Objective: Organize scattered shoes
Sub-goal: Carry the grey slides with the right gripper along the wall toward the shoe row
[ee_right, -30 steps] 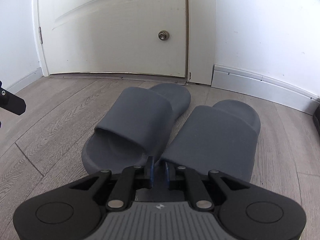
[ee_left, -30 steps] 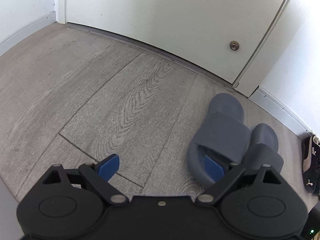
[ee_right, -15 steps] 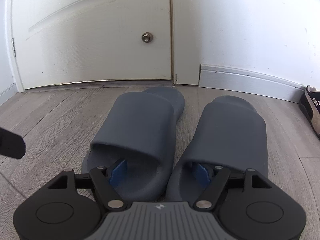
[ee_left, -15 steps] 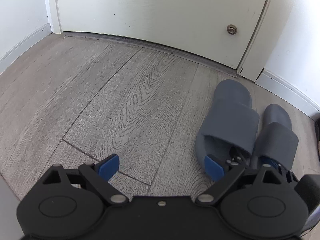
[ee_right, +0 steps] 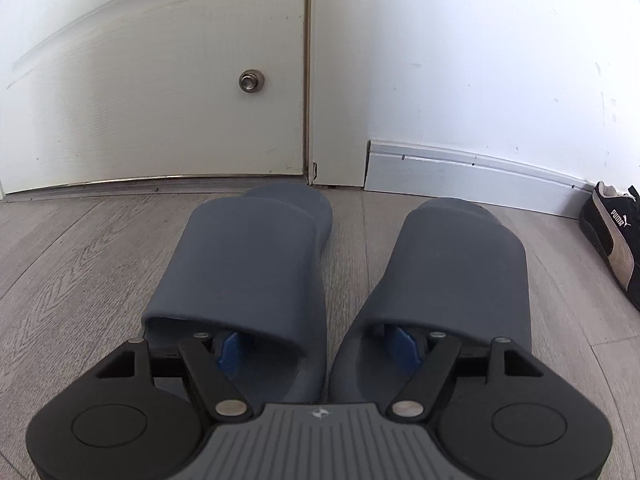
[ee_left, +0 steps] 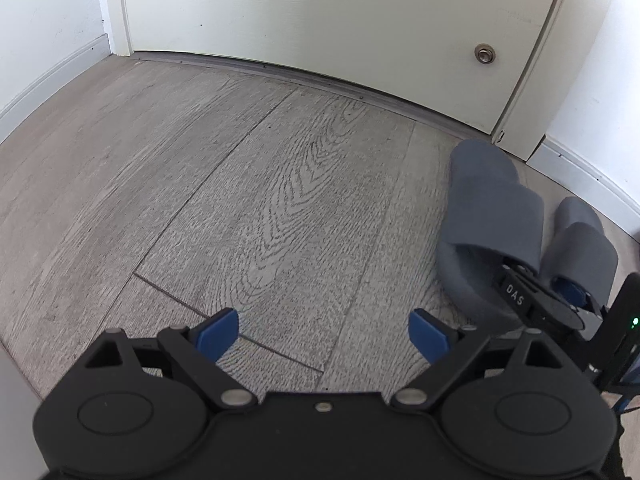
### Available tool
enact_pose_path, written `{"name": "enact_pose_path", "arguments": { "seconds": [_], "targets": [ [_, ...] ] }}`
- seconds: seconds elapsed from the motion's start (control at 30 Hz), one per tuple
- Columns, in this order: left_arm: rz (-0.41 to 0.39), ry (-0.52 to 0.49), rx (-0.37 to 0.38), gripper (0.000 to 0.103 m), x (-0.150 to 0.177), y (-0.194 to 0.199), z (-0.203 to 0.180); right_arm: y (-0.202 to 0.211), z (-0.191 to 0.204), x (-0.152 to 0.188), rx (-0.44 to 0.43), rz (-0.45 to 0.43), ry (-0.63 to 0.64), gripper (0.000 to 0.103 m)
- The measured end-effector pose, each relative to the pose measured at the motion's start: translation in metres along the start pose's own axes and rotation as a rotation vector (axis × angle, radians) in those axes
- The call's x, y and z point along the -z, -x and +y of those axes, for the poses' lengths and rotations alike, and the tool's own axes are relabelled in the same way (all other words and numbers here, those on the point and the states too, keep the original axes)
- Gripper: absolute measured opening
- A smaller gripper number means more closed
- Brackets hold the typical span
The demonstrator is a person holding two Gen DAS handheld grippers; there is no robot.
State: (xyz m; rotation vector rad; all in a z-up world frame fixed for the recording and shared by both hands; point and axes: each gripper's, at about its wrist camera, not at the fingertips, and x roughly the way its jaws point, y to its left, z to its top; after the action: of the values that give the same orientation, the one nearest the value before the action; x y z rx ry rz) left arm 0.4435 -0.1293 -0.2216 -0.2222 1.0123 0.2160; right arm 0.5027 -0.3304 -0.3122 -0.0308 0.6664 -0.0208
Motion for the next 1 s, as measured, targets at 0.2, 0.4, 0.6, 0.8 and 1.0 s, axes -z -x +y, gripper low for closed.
{"name": "enact_pose_path", "arguments": {
  "seconds": [0.2, 0.4, 0.6, 0.8, 1.0],
  "targets": [
    [0.000, -0.010, -0.008, 0.093, 0.001, -0.001, 0.000, -0.015, -0.026, -0.011, 0.059, -0.008, -0.054, 0.071],
    [0.004, -0.043, -0.025, 0.093, 0.001, -0.004, -0.007, -0.019, -0.046, -0.012, 0.020, -0.038, -0.030, 0.058],
    [0.002, -0.070, -0.046, 0.093, 0.001, -0.005, -0.013, -0.019, -0.056, -0.012, -0.028, -0.063, -0.001, 0.051],
    [0.006, -0.073, -0.058, 0.093, 0.002, -0.006, -0.015, -0.015, -0.061, -0.011, -0.049, -0.071, 0.003, 0.044],
    [0.008, -0.082, -0.069, 0.093, 0.003, -0.006, -0.018, -0.014, -0.055, -0.008, -0.040, -0.077, 0.033, 0.050]
  ]
}}
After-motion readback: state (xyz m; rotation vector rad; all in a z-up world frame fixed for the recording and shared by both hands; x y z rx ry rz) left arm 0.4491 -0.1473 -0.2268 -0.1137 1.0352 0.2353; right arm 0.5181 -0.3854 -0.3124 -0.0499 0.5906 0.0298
